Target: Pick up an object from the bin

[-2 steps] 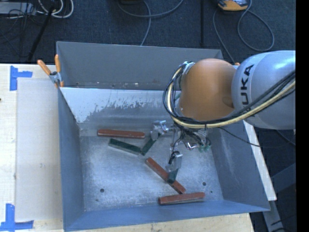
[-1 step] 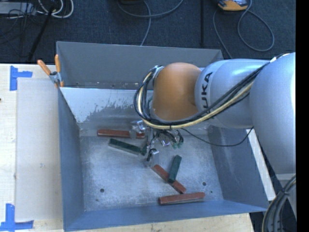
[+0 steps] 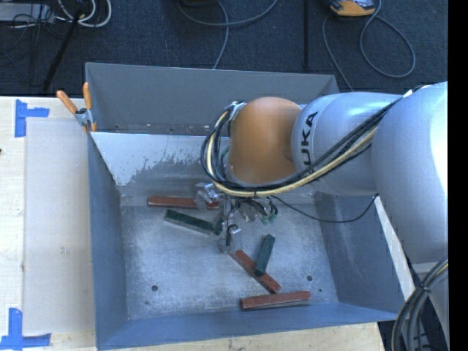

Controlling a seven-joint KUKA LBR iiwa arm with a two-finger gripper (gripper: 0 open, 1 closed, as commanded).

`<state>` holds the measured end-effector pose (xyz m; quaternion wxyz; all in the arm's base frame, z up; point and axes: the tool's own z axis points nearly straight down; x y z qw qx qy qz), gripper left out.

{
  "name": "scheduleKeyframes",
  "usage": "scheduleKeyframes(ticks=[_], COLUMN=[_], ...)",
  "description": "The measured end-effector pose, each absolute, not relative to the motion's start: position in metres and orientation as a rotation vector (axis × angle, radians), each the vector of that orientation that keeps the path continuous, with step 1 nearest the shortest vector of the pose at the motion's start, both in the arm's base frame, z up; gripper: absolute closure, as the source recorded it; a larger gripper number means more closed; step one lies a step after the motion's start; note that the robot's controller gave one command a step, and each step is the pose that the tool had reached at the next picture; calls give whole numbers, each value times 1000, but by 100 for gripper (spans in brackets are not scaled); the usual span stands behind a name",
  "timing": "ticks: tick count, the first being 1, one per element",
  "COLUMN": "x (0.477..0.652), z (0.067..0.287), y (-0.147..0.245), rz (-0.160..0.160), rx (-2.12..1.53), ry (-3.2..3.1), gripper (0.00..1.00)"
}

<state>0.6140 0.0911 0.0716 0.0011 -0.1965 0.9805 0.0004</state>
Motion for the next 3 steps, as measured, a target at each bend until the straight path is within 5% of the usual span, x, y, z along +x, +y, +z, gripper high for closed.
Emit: scheduleKeyframes(ticks=[1,2,3], x=[615,568,567], z=[72,223,219], y=[90,135,133], rz=[3,2,1], rx=[-608,-677,-670], ry=[3075,3059,3068], gripper=[100,100,0])
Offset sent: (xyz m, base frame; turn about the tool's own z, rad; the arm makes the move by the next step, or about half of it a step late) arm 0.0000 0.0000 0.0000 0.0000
